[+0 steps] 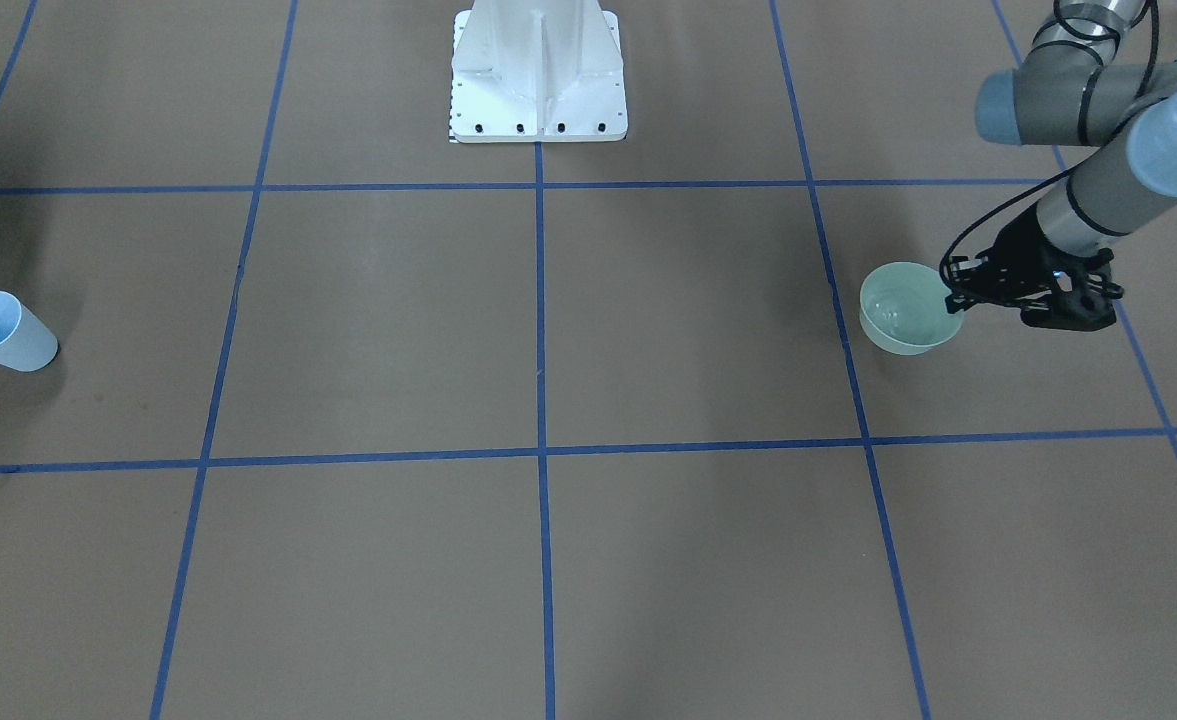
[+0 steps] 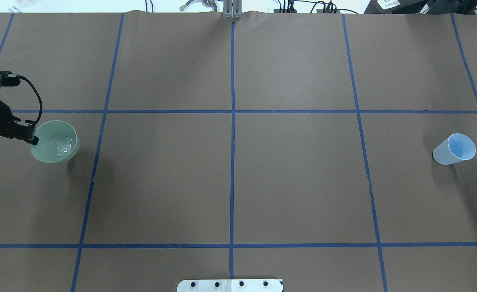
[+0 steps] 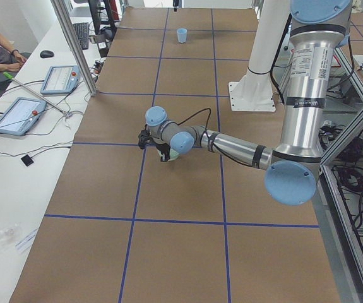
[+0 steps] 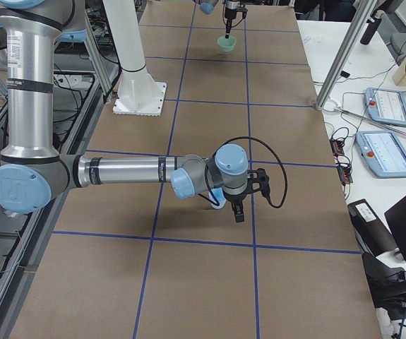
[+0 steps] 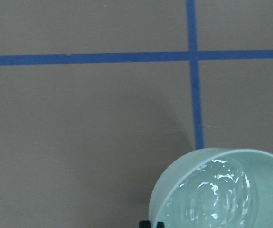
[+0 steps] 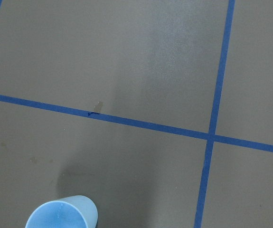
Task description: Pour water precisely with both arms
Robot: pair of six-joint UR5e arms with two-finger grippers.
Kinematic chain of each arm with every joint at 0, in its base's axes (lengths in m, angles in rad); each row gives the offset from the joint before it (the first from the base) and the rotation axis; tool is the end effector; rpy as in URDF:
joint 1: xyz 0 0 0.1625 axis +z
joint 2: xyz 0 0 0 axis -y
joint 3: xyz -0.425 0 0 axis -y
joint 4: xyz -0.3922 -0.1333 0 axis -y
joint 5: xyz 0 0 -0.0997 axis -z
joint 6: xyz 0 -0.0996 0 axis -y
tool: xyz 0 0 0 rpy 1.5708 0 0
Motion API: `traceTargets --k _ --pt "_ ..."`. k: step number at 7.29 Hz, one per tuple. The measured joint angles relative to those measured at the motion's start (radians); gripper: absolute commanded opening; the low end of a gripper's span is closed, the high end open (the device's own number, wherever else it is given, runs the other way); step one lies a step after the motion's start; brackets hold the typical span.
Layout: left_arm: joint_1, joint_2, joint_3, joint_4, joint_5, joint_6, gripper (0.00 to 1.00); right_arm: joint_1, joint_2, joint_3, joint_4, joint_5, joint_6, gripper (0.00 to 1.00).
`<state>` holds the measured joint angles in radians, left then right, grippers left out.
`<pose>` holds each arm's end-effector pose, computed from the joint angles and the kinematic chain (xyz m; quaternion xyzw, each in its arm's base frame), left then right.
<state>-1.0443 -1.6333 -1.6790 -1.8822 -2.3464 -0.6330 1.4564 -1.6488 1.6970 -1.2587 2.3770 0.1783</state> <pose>0.2136 -0.4939 0.5368 -0.0163 0.4283 0.0423 0.9025 0.0067 -0.4801 0.5967 0.1068 -0.4058 -0.0413 0.9067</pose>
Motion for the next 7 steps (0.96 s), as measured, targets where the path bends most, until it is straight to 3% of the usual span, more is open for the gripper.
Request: traceTargets --k 3,4,5,7 --pt "-0.046 0.008 0.092 -0.001 -0.022 0.091 0.00 0.003 -0.011 0.020 -0.001 -0.005 0.023 1.00" --pt "-0.048 0.012 0.106 0.000 -0.022 0.095 0.31 0.004 -0.011 0.021 -0.001 -0.004 0.024 1.00" --pt "-0.048 0.019 0.115 0.001 -0.022 0.096 0.99 0.004 -0.012 0.022 -0.001 -0.004 0.024 1.00" --pt "-0.076 0.024 0.106 0.000 -0.023 0.097 1.00 0.004 -0.018 0.022 -0.003 -0.008 0.024 1.00"
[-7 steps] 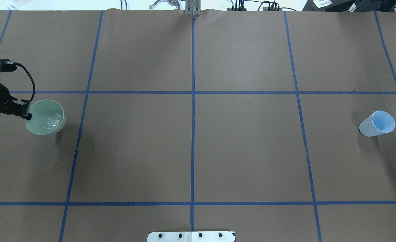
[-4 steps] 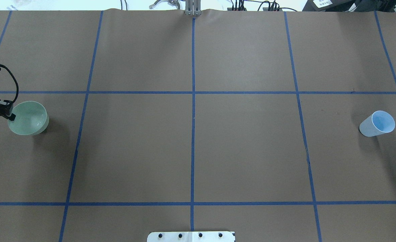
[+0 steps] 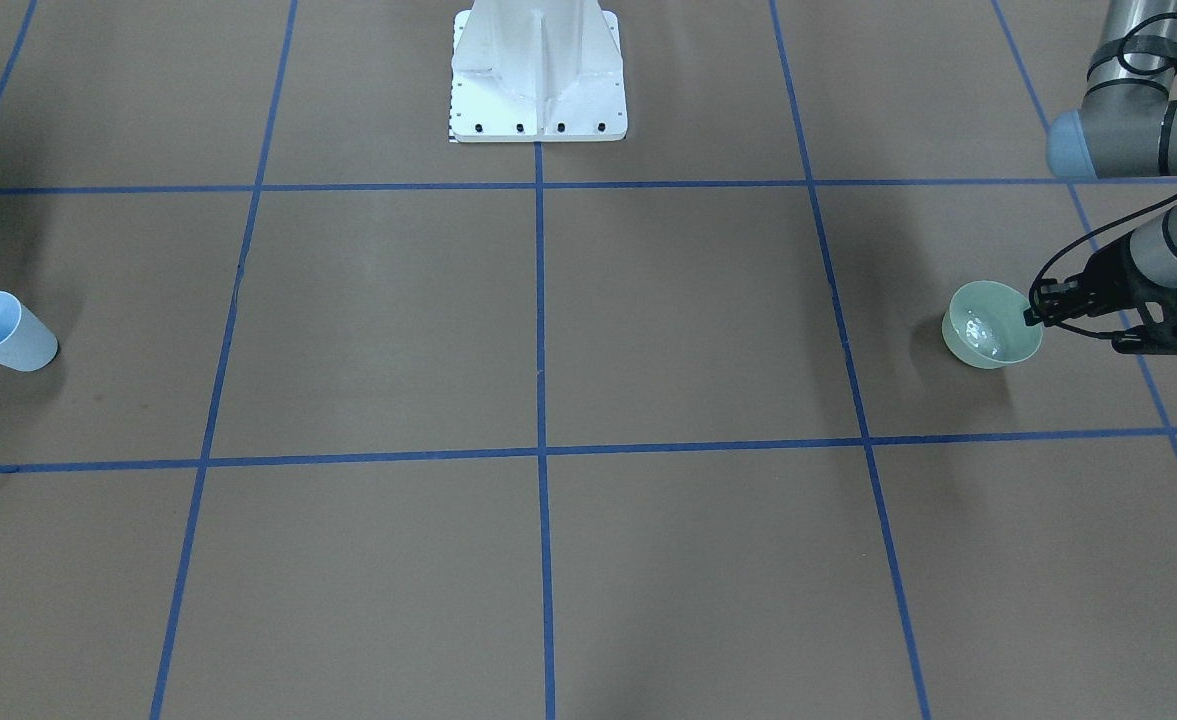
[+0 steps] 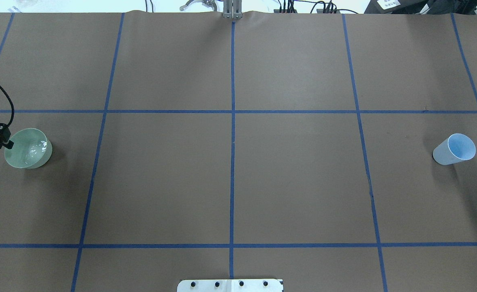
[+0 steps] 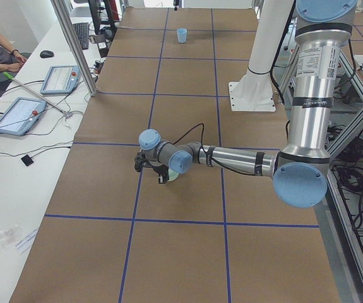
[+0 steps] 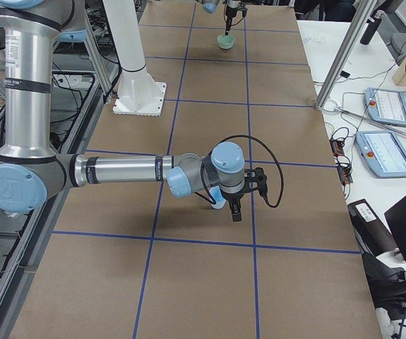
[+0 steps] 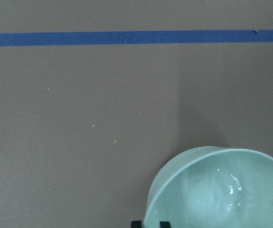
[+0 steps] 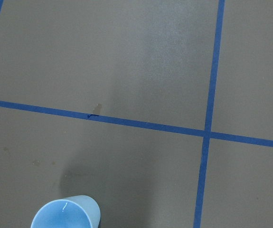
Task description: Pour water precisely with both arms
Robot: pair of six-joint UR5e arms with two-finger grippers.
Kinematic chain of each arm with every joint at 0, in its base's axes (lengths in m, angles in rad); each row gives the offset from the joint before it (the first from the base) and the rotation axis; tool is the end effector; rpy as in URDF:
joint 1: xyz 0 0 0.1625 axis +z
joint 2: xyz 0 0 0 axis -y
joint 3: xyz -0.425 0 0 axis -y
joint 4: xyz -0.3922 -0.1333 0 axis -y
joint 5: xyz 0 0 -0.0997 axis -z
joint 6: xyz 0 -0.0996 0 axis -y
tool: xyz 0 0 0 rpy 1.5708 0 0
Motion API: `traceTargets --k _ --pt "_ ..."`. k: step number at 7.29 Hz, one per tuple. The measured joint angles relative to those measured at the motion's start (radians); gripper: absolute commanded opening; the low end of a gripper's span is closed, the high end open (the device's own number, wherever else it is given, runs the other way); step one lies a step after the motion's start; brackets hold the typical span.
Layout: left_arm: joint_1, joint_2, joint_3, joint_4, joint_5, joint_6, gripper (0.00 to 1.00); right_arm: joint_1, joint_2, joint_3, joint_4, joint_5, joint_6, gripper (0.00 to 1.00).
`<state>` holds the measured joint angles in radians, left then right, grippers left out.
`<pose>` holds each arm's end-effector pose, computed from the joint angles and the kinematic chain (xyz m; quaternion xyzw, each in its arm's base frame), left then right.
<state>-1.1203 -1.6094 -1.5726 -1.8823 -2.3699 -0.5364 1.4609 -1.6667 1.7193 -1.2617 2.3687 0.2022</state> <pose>0.1732 -0.5003 0.6022 -0.0394 0.4137 0.0291 0.9091 0.0102 -0.4728 0.5947 0.1043 -0.4032 -0.0280 0.9087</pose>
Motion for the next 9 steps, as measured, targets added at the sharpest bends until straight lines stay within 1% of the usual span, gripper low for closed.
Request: traceTargets --k 2,4,5,6,7,8,9 --pt "-0.084 0.012 -0.072 0.004 -0.005 0.025 1.00 0.026 0.003 -0.001 -0.008 -0.011 -0.002 1.00" --pt "-0.212 0.027 -0.108 0.026 -0.007 0.183 1.00 0.052 0.006 -0.001 -0.032 -0.011 -0.010 1.00" --pt "-0.294 0.028 -0.107 0.081 -0.006 0.301 1.00 0.058 0.006 -0.001 -0.058 -0.011 -0.022 1.00" --pt "-0.361 0.024 -0.107 0.174 -0.005 0.400 1.00 0.058 0.010 -0.001 -0.087 -0.011 -0.035 1.00" --pt "-0.399 0.019 -0.107 0.257 -0.005 0.450 1.00 0.054 0.017 -0.001 -0.133 -0.011 -0.060 1.00" --pt "-0.414 0.019 -0.106 0.301 -0.008 0.462 1.00 0.051 0.023 -0.001 -0.181 -0.011 -0.098 1.00" --pt "-0.419 0.023 -0.107 0.318 -0.008 0.447 1.00 0.052 0.027 0.002 -0.216 -0.011 -0.126 1.00"
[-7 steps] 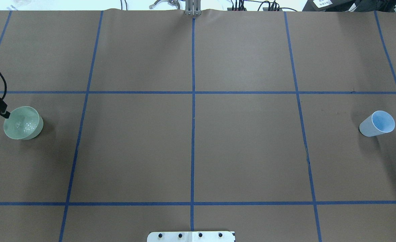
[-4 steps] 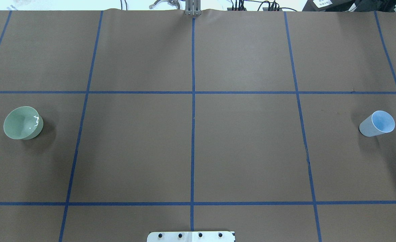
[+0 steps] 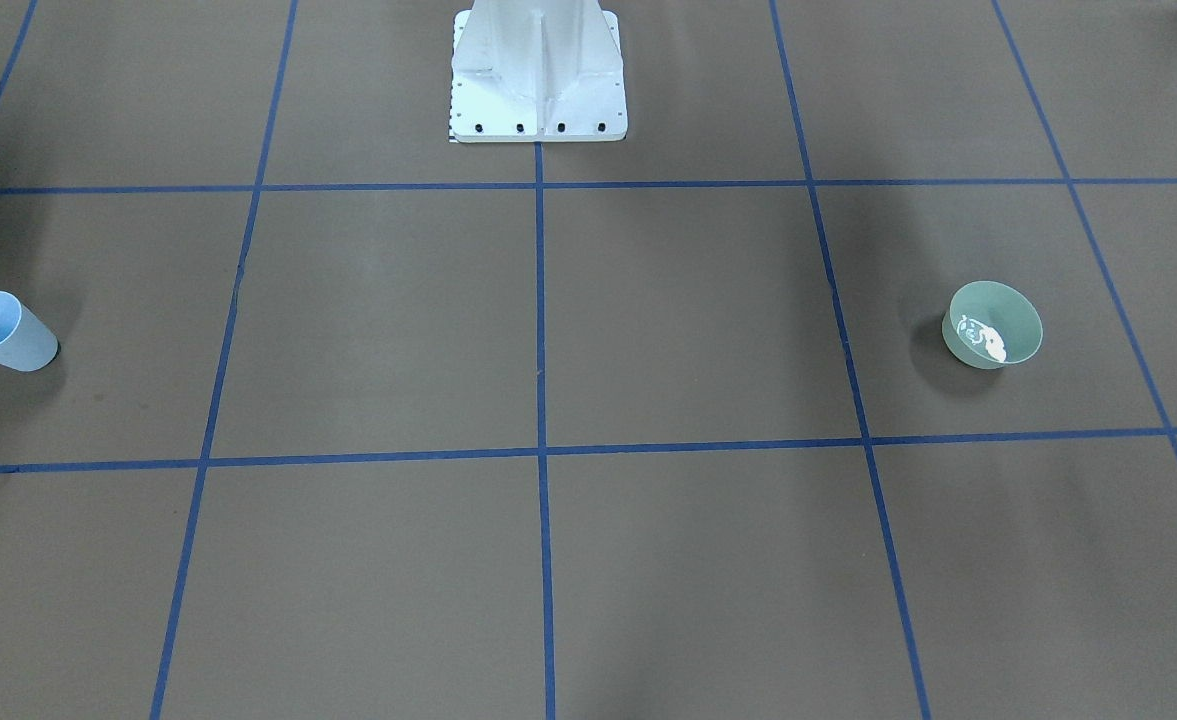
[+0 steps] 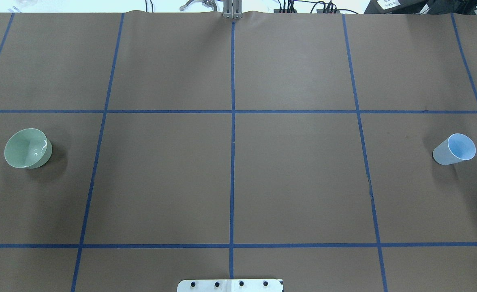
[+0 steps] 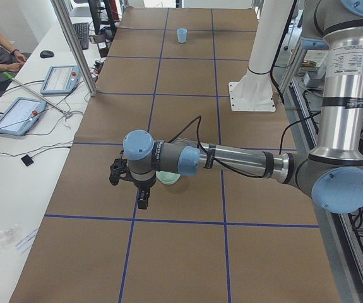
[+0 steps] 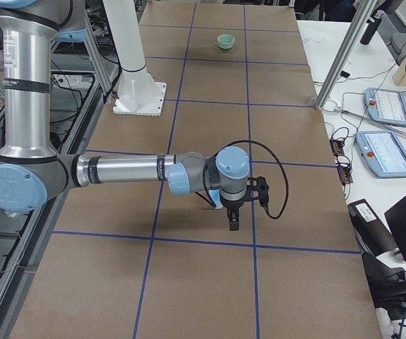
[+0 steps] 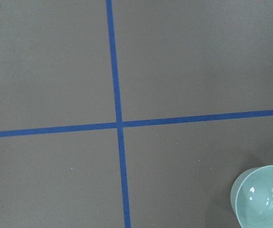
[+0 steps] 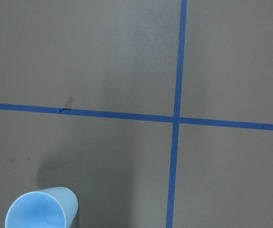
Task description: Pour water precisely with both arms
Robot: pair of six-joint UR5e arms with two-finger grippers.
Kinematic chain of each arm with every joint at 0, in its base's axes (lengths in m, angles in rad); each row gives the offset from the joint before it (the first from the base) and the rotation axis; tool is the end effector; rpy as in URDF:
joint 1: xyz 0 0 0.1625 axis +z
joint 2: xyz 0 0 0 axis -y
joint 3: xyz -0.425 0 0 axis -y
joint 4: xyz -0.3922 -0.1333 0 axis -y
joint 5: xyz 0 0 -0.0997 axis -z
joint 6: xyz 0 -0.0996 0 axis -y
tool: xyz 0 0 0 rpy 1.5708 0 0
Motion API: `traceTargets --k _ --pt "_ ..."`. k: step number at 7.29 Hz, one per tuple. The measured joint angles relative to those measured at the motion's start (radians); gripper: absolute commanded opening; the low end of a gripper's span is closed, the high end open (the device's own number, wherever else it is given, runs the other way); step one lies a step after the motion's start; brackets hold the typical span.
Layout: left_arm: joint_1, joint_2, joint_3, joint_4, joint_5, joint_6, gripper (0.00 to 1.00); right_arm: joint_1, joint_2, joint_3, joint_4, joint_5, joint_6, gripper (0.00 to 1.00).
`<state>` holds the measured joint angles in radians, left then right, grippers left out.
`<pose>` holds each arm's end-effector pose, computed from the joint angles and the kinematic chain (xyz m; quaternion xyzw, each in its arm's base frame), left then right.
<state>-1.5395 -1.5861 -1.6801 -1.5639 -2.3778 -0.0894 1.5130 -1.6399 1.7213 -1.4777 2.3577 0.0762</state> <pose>-0.0456 -0.5044 0.5954 0.0304 0.3945 -0.0036 0.9184 0.0354 -0.4748 0.6065 0.0547 -0.3865 -0.0249 0.9203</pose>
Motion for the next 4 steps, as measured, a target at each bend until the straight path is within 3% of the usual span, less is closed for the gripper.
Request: traceTargets --k 4 --pt "-0.001 0.036 -0.014 -0.005 -0.012 -0.044 1.00 0.018 0.023 0.009 -0.066 0.011 -0.018 1.00"
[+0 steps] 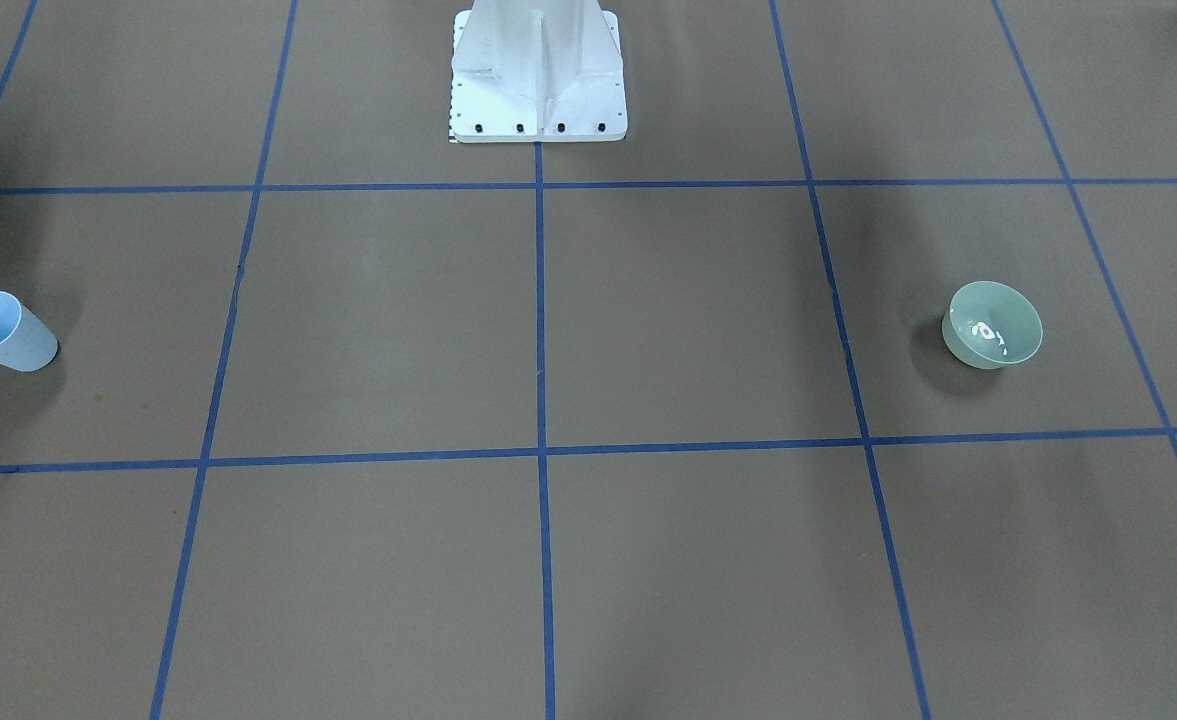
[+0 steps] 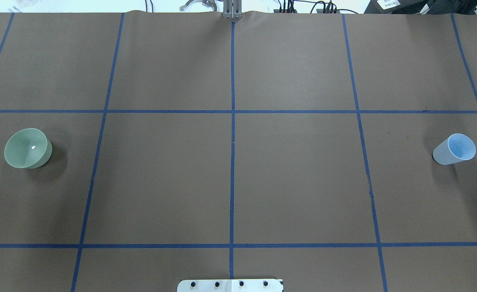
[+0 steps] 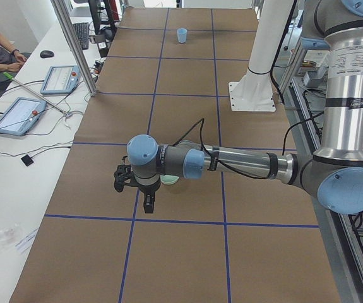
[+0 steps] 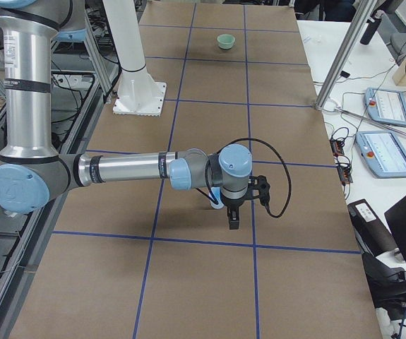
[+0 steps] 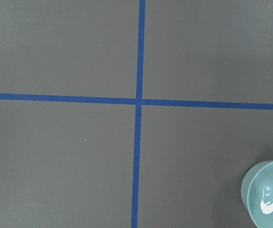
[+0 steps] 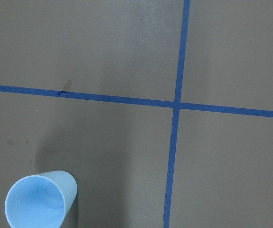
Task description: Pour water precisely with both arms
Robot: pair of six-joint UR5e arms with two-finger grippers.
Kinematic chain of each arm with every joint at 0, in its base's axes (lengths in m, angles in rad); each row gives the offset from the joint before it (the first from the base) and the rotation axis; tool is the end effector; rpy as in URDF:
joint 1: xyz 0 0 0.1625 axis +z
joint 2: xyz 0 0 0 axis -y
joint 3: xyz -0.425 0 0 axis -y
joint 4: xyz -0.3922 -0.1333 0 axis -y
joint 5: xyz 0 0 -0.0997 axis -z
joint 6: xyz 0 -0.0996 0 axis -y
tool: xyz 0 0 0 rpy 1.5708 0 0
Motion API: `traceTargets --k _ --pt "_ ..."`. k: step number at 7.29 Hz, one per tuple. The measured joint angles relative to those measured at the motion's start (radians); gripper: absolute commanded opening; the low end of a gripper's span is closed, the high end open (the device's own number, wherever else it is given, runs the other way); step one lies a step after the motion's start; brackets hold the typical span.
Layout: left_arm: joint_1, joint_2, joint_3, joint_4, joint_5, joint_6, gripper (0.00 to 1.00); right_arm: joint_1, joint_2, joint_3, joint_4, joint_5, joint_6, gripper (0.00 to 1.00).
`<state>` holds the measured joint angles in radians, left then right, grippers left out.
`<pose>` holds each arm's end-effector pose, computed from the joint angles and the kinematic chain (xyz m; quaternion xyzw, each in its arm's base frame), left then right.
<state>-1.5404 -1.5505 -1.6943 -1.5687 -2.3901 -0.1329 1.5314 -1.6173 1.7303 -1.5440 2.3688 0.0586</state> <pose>-0.0457 -0.4892 0.6046 0.0138 0.4002 -0.0268 0.9159 0.0431 -0.4804 0.5978 0.0453 -0.3902 -0.0183 0.9194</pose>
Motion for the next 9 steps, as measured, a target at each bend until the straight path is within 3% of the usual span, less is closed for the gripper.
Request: traceTargets --k 3,9 --pt "-0.001 0.005 -0.031 0.011 -0.073 -0.003 1.00 0.020 0.013 0.035 -0.040 0.006 0.001 1.00" --pt "0.002 0.011 -0.074 0.001 -0.064 0.008 1.00 0.034 -0.042 0.102 -0.037 0.005 0.012 1.00"
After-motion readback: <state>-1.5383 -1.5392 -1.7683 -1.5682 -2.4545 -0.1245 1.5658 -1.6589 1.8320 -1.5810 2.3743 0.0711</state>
